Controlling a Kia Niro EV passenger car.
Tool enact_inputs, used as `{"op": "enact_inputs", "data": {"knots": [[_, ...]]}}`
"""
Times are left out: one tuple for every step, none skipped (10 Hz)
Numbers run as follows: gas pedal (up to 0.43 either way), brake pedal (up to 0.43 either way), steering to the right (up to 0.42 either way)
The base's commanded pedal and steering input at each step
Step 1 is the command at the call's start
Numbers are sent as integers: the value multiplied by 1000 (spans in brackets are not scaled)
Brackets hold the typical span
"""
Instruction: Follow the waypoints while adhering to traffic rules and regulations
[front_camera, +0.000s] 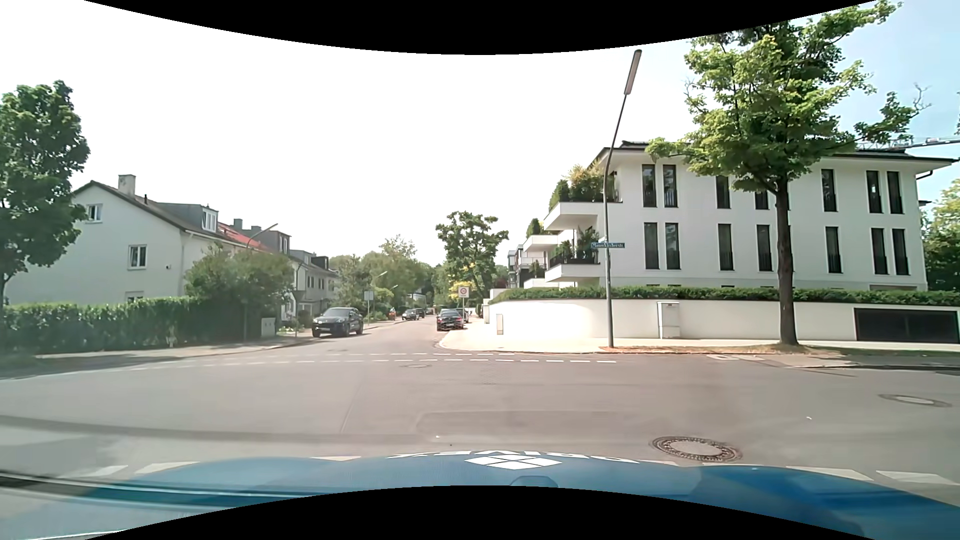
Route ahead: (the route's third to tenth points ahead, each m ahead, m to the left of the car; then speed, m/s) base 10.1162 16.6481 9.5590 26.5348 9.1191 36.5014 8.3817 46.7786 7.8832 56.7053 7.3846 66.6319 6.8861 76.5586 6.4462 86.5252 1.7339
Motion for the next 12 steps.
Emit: {"op": "enact_inputs", "data": {"knots": [[0, 128, -26], [0, 24, -50], [0, 0, -90], [0, 0, -125], [0, 0, -174], [118, 0, -220], [220, 0, -272], [228, 0, -315], [260, 0, -341], [280, 0, -369], [299, 0, -393], [311, 0, -410]]}}
